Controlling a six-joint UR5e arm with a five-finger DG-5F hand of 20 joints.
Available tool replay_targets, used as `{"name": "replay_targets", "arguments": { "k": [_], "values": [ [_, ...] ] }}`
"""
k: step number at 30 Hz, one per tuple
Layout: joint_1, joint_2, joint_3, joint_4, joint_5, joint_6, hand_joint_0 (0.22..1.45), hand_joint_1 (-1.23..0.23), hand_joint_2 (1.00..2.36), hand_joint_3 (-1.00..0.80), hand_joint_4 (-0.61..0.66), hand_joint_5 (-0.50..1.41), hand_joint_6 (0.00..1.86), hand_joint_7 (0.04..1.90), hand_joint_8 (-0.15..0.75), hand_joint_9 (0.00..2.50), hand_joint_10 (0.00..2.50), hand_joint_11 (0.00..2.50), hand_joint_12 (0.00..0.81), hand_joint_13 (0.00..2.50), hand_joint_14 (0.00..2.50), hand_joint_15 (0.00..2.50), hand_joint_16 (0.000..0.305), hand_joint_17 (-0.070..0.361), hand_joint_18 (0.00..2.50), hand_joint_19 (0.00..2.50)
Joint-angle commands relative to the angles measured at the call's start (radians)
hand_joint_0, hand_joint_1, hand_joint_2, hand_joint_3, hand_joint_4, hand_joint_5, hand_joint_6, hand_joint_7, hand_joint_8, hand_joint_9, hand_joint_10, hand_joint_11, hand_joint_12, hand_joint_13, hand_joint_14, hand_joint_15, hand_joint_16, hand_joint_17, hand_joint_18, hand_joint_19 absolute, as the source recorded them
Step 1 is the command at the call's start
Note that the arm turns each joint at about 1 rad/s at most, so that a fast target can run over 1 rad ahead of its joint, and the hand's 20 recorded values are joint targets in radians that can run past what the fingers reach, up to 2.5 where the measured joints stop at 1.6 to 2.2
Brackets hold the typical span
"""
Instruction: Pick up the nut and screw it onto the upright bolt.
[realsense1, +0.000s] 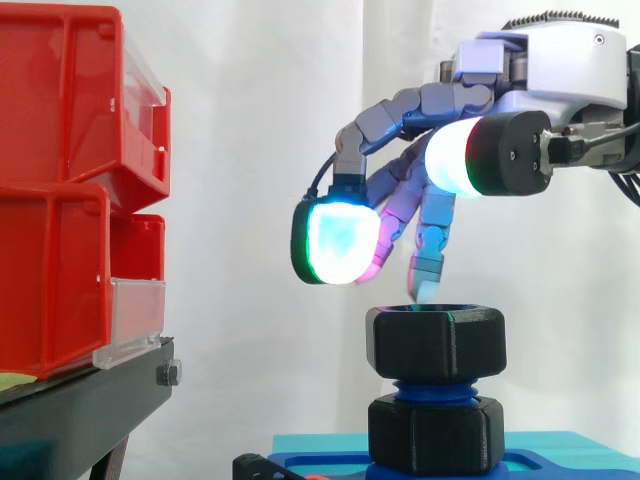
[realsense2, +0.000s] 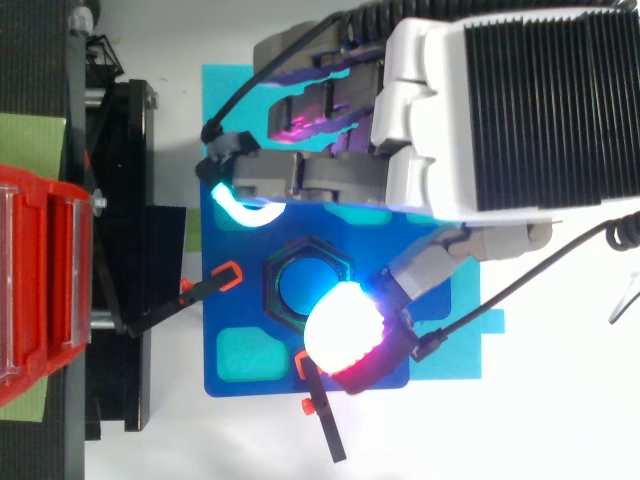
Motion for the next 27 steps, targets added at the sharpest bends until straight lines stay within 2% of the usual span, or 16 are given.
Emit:
{"name": "replay_targets", "arguments": {
  "k": [1,3,5,7,10,15,18,22,27],
  "values": [
    [0.011,0.000,0.000,0.005,0.006,-0.001,0.52,-0.32,1.00,-0.50,0.20,-0.06,0.50,0.71,0.220,1.28,0.00,0.00,0.137,0.89,0.00,0.00,0.019,0.042,0.56,0.02],
    [0.024,0.000,0.000,0.006,0.019,-0.001,0.51,-0.32,1.00,-0.50,0.19,-0.06,0.50,0.68,0.209,1.22,0.00,0.00,0.137,0.87,0.00,0.00,0.019,0.043,0.51,0.00],
    [0.028,0.000,0.000,0.006,0.026,-0.001,0.51,-0.33,1.00,-0.50,0.21,-0.06,0.50,0.61,0.189,1.08,0.00,0.00,0.143,0.80,0.00,0.00,0.021,0.047,0.41,0.00],
    [0.039,0.000,0.000,0.006,0.040,-0.001,0.51,-0.33,1.00,-0.50,0.25,-0.07,0.50,0.56,0.185,0.96,0.00,0.00,0.151,0.73,0.00,0.00,0.021,0.048,0.35,0.00],
    [0.045,0.000,0.000,0.005,0.043,-0.001,0.49,-0.34,1.00,-0.50,0.34,-0.07,0.50,0.51,0.169,0.72,0.00,0.00,0.172,0.65,0.00,0.00,0.023,0.051,0.29,0.00],
    [0.057,0.000,-0.016,0.005,0.065,-0.001,0.49,-0.35,1.00,-0.50,0.34,-0.06,0.50,0.53,0.145,0.65,0.00,0.00,0.176,0.61,0.00,0.00,0.021,0.048,0.25,0.00],
    [0.059,0.000,-0.029,0.006,0.071,-0.001,0.48,-0.35,1.00,-0.50,0.33,-0.05,0.50,0.56,0.145,0.65,0.00,0.00,0.177,0.61,0.00,0.00,0.021,0.048,0.24,0.00],
    [0.067,0.000,-0.069,0.040,0.077,0.000,0.48,-0.36,1.00,-0.50,0.33,-0.04,0.50,0.65,0.154,0.67,0.00,0.00,0.179,0.62,0.00,0.00,0.021,0.047,0.24,0.00],
    [0.068,0.000,-0.069,0.055,0.082,0.002,0.49,-0.36,1.00,-0.50,0.32,-0.04,0.50,0.71,0.173,0.75,0.00,0.00,0.180,0.66,0.00,0.00,0.020,0.046,0.25,0.00]
  ]
}}
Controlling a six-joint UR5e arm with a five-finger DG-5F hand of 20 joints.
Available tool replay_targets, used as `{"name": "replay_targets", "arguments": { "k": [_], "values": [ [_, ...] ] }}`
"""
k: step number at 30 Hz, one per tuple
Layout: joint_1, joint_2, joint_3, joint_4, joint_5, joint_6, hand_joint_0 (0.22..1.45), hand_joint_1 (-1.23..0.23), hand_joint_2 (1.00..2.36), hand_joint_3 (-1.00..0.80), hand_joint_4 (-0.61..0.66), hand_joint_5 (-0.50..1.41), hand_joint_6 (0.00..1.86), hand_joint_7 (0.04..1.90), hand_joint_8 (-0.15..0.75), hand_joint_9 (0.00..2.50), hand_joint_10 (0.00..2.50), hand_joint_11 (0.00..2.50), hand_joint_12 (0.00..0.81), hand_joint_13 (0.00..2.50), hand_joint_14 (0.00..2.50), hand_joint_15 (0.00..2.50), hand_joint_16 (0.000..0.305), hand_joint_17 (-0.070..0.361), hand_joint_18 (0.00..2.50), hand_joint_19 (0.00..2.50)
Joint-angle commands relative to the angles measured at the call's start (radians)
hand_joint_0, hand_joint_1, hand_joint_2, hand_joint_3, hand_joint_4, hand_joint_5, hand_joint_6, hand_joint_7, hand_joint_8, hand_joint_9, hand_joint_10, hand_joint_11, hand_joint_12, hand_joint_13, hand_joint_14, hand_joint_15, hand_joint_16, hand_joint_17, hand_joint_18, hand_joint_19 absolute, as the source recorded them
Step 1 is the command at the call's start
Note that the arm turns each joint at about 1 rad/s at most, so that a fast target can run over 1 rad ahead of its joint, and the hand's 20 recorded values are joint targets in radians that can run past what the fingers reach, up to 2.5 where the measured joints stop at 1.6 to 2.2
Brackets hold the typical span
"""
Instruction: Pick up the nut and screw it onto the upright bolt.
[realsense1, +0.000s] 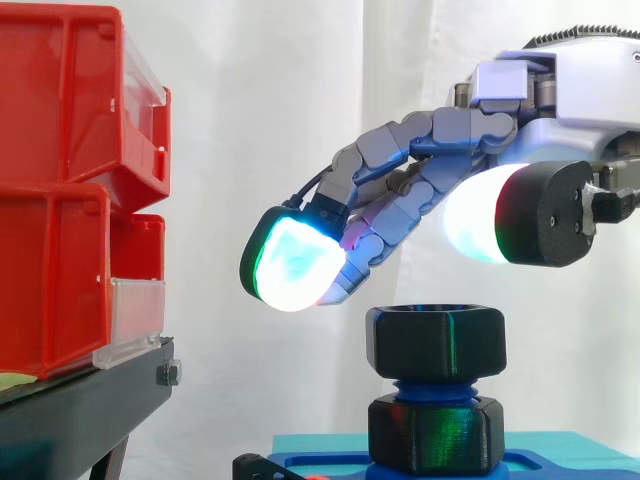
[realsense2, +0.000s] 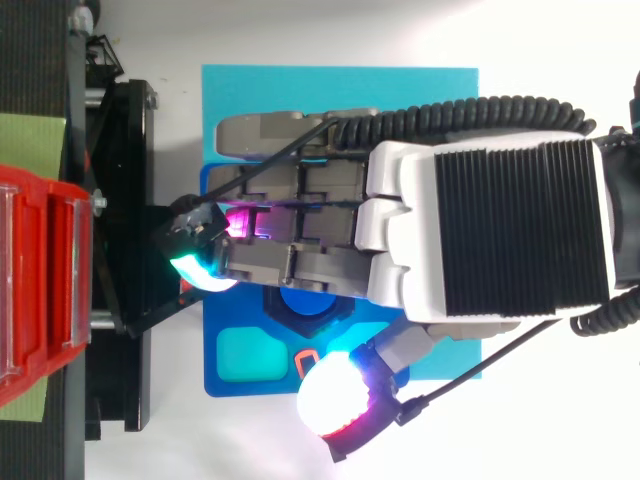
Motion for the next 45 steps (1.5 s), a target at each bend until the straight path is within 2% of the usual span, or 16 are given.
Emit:
{"name": "replay_targets", "arguments": {
  "k": [1,26,31,45],
  "values": [
    [0.001,0.000,-0.003,0.009,0.002,0.000,0.49,-0.36,1.00,-0.50,0.31,-0.04,0.50,0.74,0.178,0.77,0.00,0.00,0.180,0.67,0.00,0.00,0.020,0.045,0.26,0.00],
    [0.001,0.000,-0.003,-0.024,-0.003,0.005,0.50,-0.35,1.00,-0.50,0.29,-0.03,0.50,0.85,0.219,0.99,0.00,0.00,0.180,0.83,0.00,0.00,0.016,0.036,0.39,0.00],
    [0.000,0.000,-0.003,-0.025,-0.003,0.005,0.51,-0.34,1.00,-0.50,0.29,-0.01,0.50,1.00,0.222,1.04,0.00,0.00,0.165,0.87,0.00,0.00,0.007,0.017,0.41,0.00],
    [-0.017,0.000,-0.003,-0.027,-0.007,0.005,0.52,-0.34,1.00,-0.50,0.19,0.03,0.50,1.44,0.245,1.14,0.00,0.00,0.152,0.95,0.00,0.00,0.004,0.010,0.50,0.00]
  ]
}}
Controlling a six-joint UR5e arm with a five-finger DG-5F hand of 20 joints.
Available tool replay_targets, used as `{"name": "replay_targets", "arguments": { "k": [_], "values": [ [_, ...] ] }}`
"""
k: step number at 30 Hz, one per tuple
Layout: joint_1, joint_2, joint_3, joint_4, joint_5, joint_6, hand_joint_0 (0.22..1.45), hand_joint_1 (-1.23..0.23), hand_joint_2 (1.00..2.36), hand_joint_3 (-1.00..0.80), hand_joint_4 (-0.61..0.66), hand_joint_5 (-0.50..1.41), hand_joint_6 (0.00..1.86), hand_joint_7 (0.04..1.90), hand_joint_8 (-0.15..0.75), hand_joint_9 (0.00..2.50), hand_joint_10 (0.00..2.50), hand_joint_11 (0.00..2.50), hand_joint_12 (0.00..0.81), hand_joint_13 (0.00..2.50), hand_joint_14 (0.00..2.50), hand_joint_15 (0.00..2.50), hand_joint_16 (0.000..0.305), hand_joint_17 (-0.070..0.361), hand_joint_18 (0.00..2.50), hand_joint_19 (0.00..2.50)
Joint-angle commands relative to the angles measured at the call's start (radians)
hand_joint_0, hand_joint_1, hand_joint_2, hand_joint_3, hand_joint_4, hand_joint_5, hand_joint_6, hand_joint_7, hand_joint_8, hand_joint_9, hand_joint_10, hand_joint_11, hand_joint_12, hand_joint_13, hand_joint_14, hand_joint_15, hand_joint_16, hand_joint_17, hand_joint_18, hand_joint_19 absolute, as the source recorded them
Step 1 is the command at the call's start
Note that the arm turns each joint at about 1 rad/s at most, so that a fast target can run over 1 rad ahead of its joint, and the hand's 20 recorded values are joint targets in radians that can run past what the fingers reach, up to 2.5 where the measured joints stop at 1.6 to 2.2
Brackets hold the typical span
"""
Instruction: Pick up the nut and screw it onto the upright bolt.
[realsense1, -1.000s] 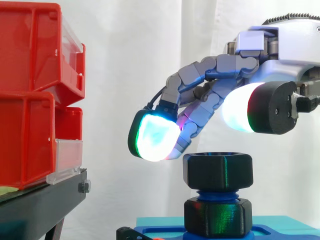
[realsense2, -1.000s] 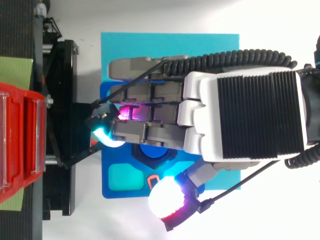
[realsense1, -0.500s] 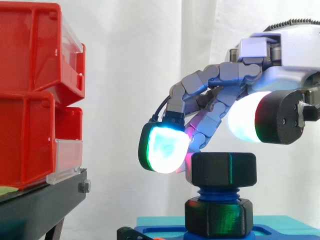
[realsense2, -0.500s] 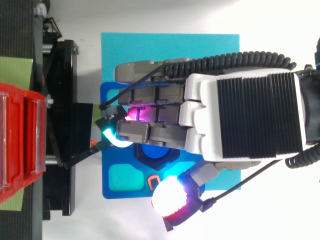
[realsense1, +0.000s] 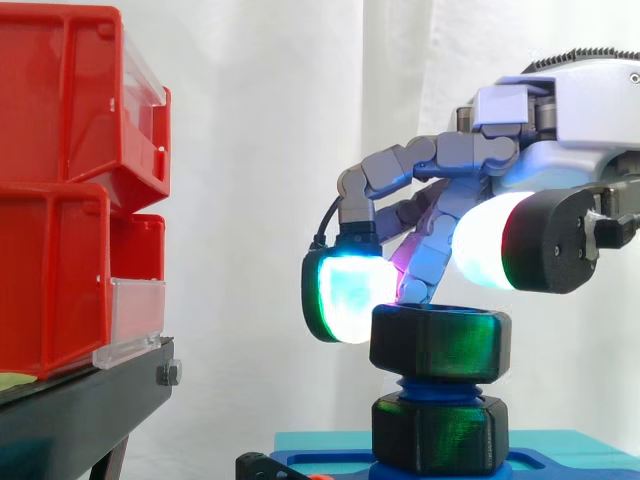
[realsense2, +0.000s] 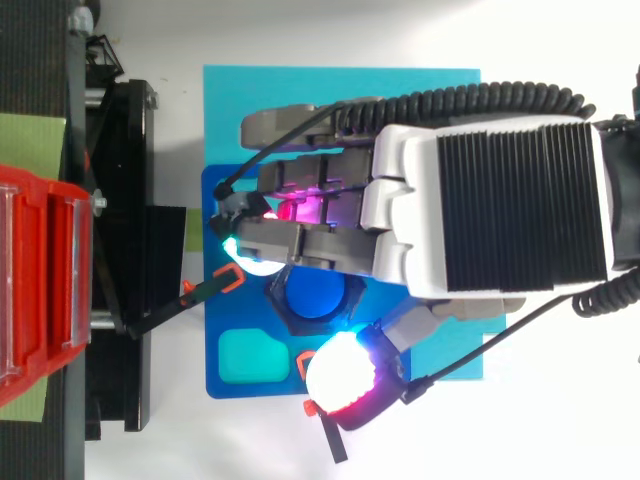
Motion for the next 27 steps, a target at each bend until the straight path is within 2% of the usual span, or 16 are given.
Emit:
{"name": "replay_targets", "arguments": {
  "k": [1,4,10,12,15,18,20,21,27],
  "values": [
    [-0.007,0.000,-0.001,0.000,-0.002,0.000,0.52,-0.34,1.00,-0.50,0.18,0.03,0.50,1.48,0.248,1.15,0.00,0.00,0.150,0.96,0.00,0.00,0.004,0.009,0.50,0.00],
    [-0.012,0.000,0.000,0.000,-0.006,0.000,0.52,-0.34,1.00,-0.50,0.15,0.05,0.50,1.59,0.248,1.22,0.00,0.00,0.142,1.00,0.00,0.00,0.003,0.006,0.54,0.00],
    [-0.027,0.000,-0.001,0.000,-0.022,0.000,0.53,-0.34,1.00,-0.50,0.08,0.06,0.57,1.50,0.248,1.42,0.00,0.00,0.120,1.11,0.00,0.00,0.001,0.003,0.62,0.00],
    [-0.032,0.000,0.000,0.000,-0.026,0.000,0.53,-0.34,1.00,-0.50,0.06,0.07,0.58,1.49,0.245,1.57,0.00,0.00,0.114,1.14,0.00,0.00,0.000,0.001,0.65,0.00],
    [-0.038,0.000,0.000,0.000,-0.033,0.000,0.54,-0.34,1.00,-0.50,0.05,0.07,0.58,1.47,0.234,1.61,0.00,0.00,0.112,1.16,0.00,0.00,0.000,-0.001,0.68,0.00],
    [-0.042,0.002,0.000,0.001,-0.039,0.000,0.54,-0.34,1.00,-0.50,0.05,0.07,0.58,1.46,0.233,1.62,0.00,0.00,0.113,1.17,0.00,0.00,0.000,-0.001,0.69,0.00],
    [-0.047,0.000,0.000,0.001,-0.043,0.000,0.54,-0.34,1.00,-0.50,0.08,0.07,0.56,1.50,0.244,1.63,0.00,0.01,0.113,1.17,0.00,0.00,0.000,-0.001,0.69,0.00],
    [-0.052,0.000,0.002,0.001,-0.051,0.000,0.54,-0.34,1.00,-0.50,0.12,0.07,0.51,1.58,0.248,1.62,0.00,0.03,0.117,1.17,0.00,0.00,0.000,0.000,0.69,0.00],
    [-0.065,0.000,0.027,-0.002,-0.066,0.000,0.53,-0.34,1.00,-0.50,0.19,0.02,0.50,1.33,0.270,1.55,0.00,0.07,0.131,1.14,0.00,0.00,0.004,0.008,0.70,0.00]
  ]
}}
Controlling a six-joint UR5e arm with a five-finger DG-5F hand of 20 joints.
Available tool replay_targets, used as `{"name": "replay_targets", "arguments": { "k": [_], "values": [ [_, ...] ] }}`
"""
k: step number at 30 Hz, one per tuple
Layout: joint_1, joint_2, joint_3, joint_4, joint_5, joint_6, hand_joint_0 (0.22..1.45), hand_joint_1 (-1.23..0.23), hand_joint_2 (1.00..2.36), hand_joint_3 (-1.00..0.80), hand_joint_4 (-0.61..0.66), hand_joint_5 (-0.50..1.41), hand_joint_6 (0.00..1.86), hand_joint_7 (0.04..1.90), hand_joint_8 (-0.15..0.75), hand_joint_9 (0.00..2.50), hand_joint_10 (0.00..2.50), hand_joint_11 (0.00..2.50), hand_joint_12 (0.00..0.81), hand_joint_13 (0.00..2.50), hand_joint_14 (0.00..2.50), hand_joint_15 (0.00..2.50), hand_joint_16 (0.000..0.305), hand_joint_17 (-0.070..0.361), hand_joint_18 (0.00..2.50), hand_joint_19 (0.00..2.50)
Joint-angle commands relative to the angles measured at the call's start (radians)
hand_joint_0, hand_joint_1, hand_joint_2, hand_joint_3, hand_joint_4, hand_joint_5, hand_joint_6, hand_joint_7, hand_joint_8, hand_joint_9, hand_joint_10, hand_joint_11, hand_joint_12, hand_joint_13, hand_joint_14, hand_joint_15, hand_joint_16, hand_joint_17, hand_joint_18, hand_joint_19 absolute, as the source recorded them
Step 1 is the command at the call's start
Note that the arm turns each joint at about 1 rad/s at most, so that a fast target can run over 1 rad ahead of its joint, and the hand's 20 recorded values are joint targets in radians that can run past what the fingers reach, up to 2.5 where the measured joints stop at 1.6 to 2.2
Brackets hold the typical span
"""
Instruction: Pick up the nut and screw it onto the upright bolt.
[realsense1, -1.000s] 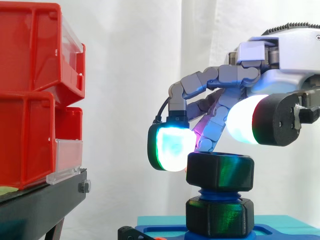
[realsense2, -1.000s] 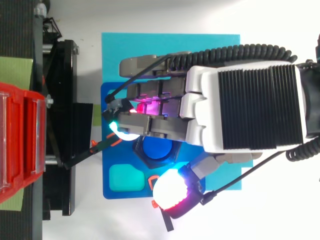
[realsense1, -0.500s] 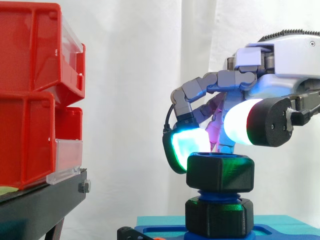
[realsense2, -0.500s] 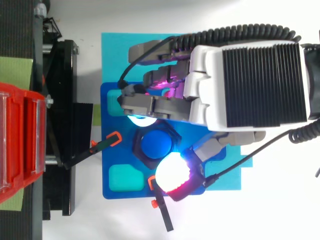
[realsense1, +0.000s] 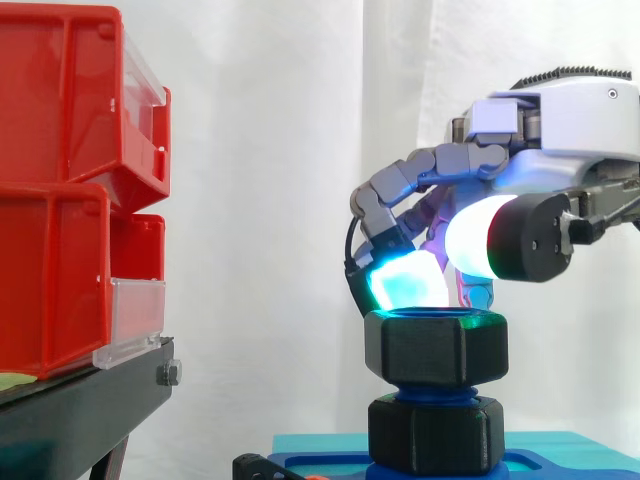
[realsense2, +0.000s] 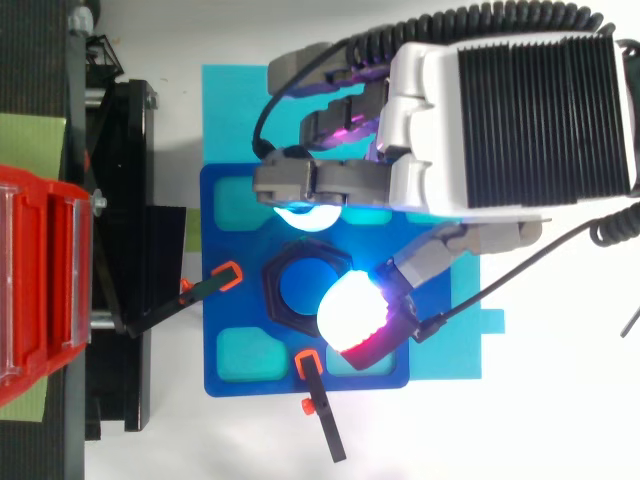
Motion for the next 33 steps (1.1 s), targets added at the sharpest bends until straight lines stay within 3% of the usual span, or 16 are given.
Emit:
{"name": "replay_targets", "arguments": {
  "k": [1,5,9,12,18,21,22,25,33],
  "values": [
    [-0.006,0.000,0.013,-0.002,-0.007,0.000,0.53,-0.34,1.00,-0.50,0.21,0.01,0.50,1.24,0.270,1.53,0.00,0.07,0.135,1.13,0.00,0.00,0.005,0.010,0.70,0.00],
    [-0.011,0.000,0.058,-0.037,-0.022,-0.002,0.53,-0.34,1.00,-0.50,0.24,-0.03,0.50,1.03,0.265,1.47,0.00,0.05,0.137,1.11,0.00,0.00,0.006,0.014,0.70,0.00],
    [-0.005,0.000,0.061,-0.040,-0.018,-0.005,0.52,-0.35,1.00,-0.50,0.23,-0.05,0.50,0.94,0.260,1.43,0.00,0.04,0.144,1.09,0.00,0.00,0.009,0.020,0.71,0.00],
    [0.000,0.000,0.061,-0.035,-0.018,-0.005,0.52,-0.35,1.00,-0.50,0.20,-0.07,0.50,0.75,0.241,1.39,0.00,0.00,0.143,1.07,0.00,0.00,0.014,0.030,0.72,0.04],
    [0.037,0.000,0.047,-0.011,0.022,-0.005,0.51,-0.35,1.00,-0.50,0.18,-0.10,0.50,0.59,0.202,1.14,0.00,0.00,0.144,0.96,0.00,0.00,0.018,0.040,0.68,0.05],
    [0.054,-0.002,0.029,0.011,0.053,-0.003,0.50,-0.35,1.00,-0.50,0.16,-0.11,0.50,0.54,0.173,0.95,0.00,0.00,0.155,0.80,0.00,0.00,0.019,0.042,0.51,0.00],
    [0.054,-0.002,0.029,0.011,0.053,-0.003,0.49,-0.34,1.00,-0.50,0.14,-0.13,0.50,0.51,0.153,0.81,0.00,0.00,0.170,0.66,0.00,0.00,0.019,0.043,0.34,0.00],
    [0.075,0.000,0.027,0.018,0.079,-0.002,0.48,-0.34,1.00,-0.50,0.14,-0.15,0.50,0.50,0.144,0.65,0.00,0.00,0.190,0.55,0.00,0.00,0.019,0.042,0.21,0.00],
    [0.109,0.000,0.027,0.004,0.130,-0.002,0.47,-0.29,1.00,-0.50,0.10,-0.19,0.50,0.50,0.126,0.39,0.00,0.00,0.237,0.30,0.00,0.00,0.026,0.057,0.00,0.00]
  ]
}}
